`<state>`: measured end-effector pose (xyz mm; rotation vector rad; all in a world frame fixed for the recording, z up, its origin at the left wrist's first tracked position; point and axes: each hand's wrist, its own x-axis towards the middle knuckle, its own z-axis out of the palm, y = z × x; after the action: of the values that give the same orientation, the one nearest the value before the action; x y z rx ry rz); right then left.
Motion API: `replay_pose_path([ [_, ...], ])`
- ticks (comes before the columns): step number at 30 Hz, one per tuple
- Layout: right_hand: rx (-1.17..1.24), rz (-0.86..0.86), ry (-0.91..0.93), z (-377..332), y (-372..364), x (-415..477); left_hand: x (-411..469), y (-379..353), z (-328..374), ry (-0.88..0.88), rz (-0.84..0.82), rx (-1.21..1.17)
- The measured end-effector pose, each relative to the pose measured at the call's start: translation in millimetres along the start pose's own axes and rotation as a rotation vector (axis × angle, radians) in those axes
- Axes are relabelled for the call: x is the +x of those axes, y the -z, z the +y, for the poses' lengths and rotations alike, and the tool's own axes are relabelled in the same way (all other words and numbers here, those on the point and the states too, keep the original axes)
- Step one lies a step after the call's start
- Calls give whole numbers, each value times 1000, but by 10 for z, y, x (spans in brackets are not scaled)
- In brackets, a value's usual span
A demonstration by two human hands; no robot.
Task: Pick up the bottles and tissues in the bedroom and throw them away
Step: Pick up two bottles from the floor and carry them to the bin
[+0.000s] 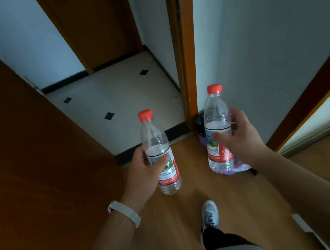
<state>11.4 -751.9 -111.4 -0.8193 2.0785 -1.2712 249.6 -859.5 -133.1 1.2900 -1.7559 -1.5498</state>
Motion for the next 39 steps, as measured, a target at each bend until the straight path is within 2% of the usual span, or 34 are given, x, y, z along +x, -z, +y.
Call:
replay_pose_path([
  [4, 67, 35, -50, 34, 81, 570, 647, -114, 192, 36, -57, 74],
  [9, 101, 80, -90, 35, 296, 1235, 1393, -398, 567, -24, -89, 79],
  [15, 85, 158, -141, 132, 494, 1615, 1990, -689, 697, -4, -189, 120],
  [22, 101, 282, -296, 427, 574, 2012, 2826, -1024, 681, -7, -313, 172],
  [33, 80, 428, -501, 481, 118, 2990, 4460, -1362, 660, -48, -600, 234],
  [39, 55, 490, -619, 692, -276, 3640, 5433, -1534, 333, -2, -758, 289],
])
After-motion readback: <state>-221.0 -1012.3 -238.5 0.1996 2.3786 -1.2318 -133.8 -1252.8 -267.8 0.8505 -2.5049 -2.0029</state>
